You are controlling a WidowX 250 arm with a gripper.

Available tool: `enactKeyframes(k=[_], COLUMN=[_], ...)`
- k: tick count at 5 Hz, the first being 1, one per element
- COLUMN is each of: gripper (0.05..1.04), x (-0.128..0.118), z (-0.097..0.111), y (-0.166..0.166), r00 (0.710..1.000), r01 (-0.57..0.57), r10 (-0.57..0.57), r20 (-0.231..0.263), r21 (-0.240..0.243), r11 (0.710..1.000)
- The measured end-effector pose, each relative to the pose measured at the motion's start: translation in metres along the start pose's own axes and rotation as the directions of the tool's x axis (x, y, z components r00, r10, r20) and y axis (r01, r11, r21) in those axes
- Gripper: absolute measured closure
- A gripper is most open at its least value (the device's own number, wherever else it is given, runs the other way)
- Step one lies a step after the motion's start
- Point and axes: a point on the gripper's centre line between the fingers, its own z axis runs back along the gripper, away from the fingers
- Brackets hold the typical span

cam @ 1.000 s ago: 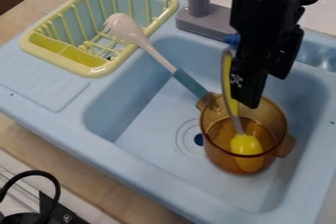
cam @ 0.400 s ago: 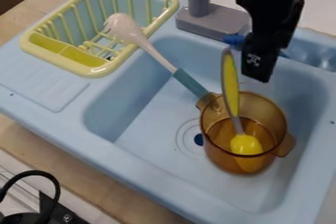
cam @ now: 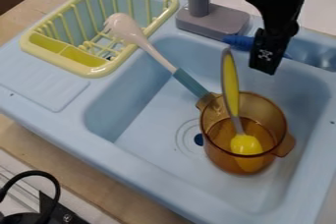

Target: Put the spoon to the orange pot

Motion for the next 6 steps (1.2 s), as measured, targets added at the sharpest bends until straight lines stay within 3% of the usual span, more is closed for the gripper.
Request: enactKeyframes(k=[2, 3, 4, 6], gripper=[0.085, 0.085, 0.085, 0.085], x=[0.01, 0.02, 0.025, 0.011], z=[-0.007, -0.006, -0.007, -0.02], y=[-0.012, -0.011, -0.01, -0.001], r00=[0.991, 0.986, 0.988, 0.999], r01=[-0.133, -0.153, -0.125, -0.035], r10=[0.133, 0.157, 0.13, 0.035], r20=[0.002, 0.063, 0.088, 0.008], r21=[-0.056, -0.056, -0.06, -0.025], r11=[0.99, 0.987, 0.99, 0.999])
